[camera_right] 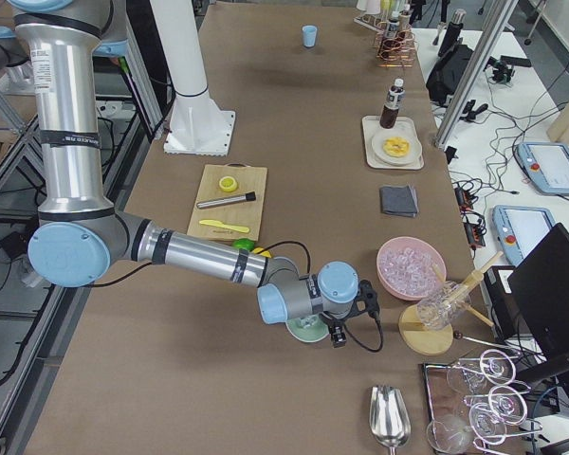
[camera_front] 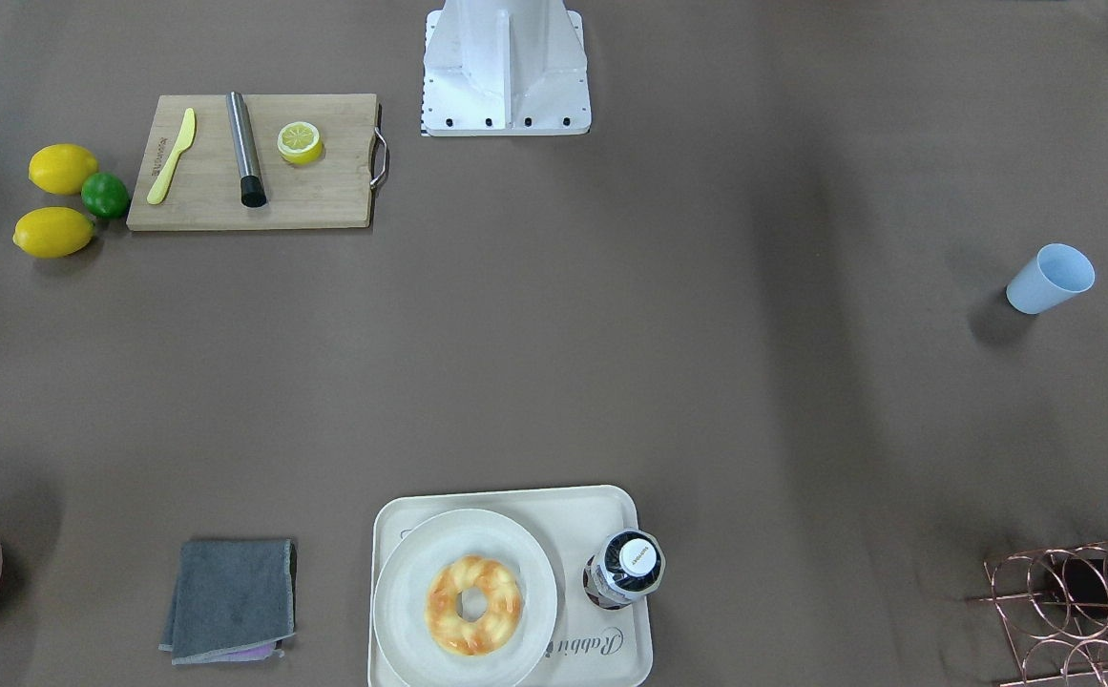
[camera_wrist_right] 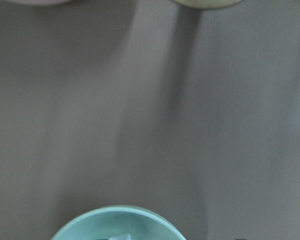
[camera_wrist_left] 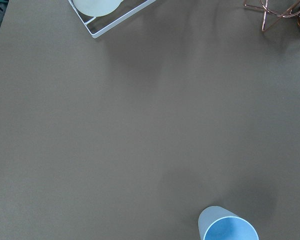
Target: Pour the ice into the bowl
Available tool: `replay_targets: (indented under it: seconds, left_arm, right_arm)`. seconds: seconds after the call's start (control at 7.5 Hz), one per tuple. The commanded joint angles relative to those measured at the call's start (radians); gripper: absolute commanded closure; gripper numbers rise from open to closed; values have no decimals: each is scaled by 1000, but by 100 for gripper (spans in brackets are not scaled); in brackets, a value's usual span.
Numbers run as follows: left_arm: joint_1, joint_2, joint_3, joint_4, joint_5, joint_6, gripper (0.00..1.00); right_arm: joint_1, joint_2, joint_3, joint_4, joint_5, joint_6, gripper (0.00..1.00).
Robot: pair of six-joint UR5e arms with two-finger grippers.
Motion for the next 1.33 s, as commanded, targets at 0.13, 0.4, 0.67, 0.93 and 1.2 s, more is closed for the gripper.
replay_targets:
  seconds: [0.13, 0.4, 0.67, 0.93, 1.2]
  left_arm:
    - [15, -2, 2, 0, 6, 60, 3]
    - [16, 0, -1, -4, 9, 69, 3]
    - [16, 2, 0, 0, 9, 174, 3]
    - [16, 5, -1, 2, 9, 176, 3]
    - [16, 5, 3, 2, 11, 174, 3]
  right_arm:
    - [77, 30, 288, -359, -67, 10, 1]
    - [111, 31, 428, -522, -85, 20, 1]
    - [115, 45, 477, -537, -85, 154, 1]
    - [115, 50, 465, -534, -80, 228, 1]
    - [114, 18, 404, -518, -77, 230, 1]
